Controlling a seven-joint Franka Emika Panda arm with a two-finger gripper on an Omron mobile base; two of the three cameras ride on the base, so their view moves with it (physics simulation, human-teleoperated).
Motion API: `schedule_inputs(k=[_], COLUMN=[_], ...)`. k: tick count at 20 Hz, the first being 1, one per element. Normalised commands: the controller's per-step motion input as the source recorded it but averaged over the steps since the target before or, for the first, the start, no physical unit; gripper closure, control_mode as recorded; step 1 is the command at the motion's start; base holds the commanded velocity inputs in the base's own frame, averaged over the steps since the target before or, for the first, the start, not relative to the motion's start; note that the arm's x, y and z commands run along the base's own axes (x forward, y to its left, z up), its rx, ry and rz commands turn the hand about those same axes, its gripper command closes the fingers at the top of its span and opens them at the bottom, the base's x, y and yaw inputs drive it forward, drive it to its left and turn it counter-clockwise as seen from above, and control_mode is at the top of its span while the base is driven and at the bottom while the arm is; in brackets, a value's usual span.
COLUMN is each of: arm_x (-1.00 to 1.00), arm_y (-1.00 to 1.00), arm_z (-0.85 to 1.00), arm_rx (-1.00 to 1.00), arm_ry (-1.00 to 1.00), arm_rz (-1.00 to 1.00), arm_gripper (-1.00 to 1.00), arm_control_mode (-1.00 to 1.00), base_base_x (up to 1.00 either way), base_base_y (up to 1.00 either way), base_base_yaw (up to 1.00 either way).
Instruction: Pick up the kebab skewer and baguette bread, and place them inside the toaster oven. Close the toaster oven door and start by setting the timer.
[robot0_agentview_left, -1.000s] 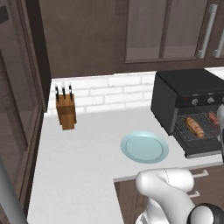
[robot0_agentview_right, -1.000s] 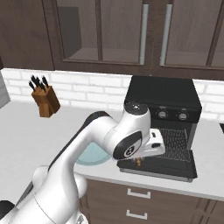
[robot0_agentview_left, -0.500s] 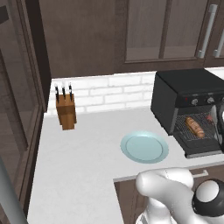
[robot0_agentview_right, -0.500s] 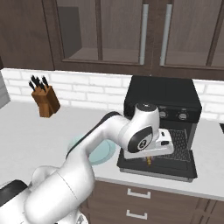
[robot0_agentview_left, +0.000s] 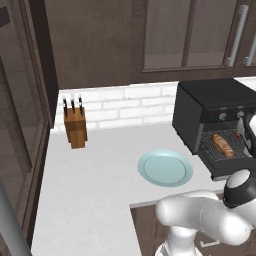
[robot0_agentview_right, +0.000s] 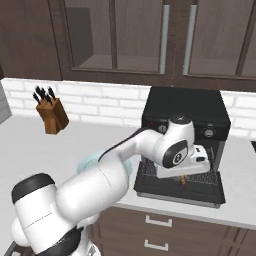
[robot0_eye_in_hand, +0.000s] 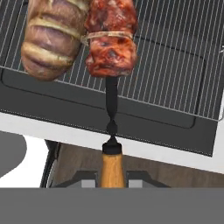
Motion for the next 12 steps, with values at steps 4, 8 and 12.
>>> schedule_inputs(k=[4,8,12], arm_x=[0.49,0.64,0.53], arm_y=[-0.13,0.0,0.0], arm_z=[-0.23,-0.27,-0.43], arm_rx=[0.0,0.0,0.0], arm_ry=[0.0,0.0,0.0], arm_rz=[0.0,0.0,0.0], arm_gripper=[1.0,1.0,1.0], arm_control_mode=[-1.0,-1.0,-1.0], base_base_x=[0.0,0.0,0.0], base_base_y=[0.0,0.0,0.0], base_base_yaw=[0.0,0.0,0.0])
